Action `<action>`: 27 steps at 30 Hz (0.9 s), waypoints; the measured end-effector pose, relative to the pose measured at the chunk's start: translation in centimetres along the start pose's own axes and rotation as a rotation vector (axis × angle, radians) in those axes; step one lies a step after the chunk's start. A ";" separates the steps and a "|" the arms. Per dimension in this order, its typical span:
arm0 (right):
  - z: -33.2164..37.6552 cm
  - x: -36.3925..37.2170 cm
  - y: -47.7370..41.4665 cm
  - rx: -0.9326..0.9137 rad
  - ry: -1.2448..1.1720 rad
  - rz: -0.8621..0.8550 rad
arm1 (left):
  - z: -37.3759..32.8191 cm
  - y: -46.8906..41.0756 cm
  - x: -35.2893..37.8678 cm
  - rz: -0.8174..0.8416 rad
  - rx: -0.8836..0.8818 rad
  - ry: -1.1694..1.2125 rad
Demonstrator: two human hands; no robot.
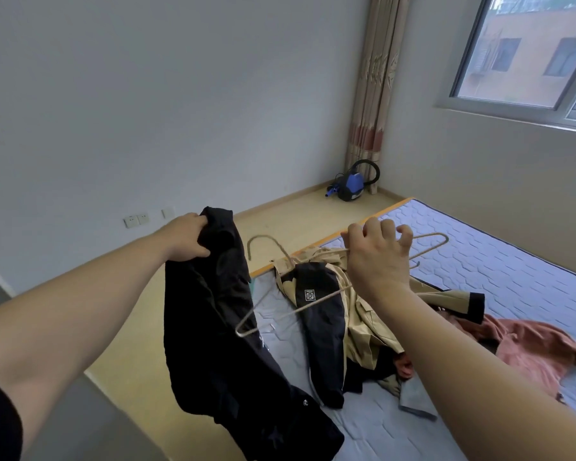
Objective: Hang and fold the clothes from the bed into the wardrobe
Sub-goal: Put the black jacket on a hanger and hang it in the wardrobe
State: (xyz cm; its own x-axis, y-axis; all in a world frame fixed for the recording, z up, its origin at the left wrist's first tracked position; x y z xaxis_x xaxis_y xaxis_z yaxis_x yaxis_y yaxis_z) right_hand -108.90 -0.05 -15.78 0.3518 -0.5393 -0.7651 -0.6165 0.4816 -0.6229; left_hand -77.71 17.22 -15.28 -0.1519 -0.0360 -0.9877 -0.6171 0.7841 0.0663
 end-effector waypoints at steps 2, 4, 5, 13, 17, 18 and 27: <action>1.2 0.3 0.1 -0.117 -0.056 0.016 | -1.7 0.6 0.0 0.013 0.033 0.016; 3.1 0.2 0.2 -0.290 -0.132 0.047 | -4.3 1.1 -0.2 0.018 0.110 0.055; 4.3 -0.2 0.4 -0.377 -0.170 0.062 | -5.9 1.3 -0.5 0.022 0.162 0.073; 11.1 -1.2 2.3 -0.834 -0.239 0.048 | -15.5 4.0 -5.6 0.055 0.433 0.276; 10.9 -1.5 2.7 -0.914 -0.272 -0.031 | -16.6 4.1 -6.9 0.096 0.409 0.448; 10.9 -1.8 3.0 -0.955 -0.270 -0.069 | -17.0 4.3 -6.9 0.105 0.412 0.468; 11.8 -3.3 4.3 -0.960 -0.348 -0.081 | -21.2 4.8 -6.2 0.169 0.471 0.674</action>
State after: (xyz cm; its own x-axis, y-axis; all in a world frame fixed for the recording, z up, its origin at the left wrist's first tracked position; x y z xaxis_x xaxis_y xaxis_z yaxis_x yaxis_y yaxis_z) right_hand -104.41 11.95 -17.82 0.5081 -0.2419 -0.8266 -0.8319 -0.3865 -0.3982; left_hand -96.11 8.03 -5.88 -0.7349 -0.1401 -0.6636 -0.1803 0.9836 -0.0080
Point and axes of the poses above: each hand's wrist, its own y-axis away from the middle knuckle, its own x-axis out of the palm, z = x × y, the point moved 4 cm from there along -y, towards the middle knuckle, and after that the axes turned 2 degrees about -x, right-handed, at the moved point
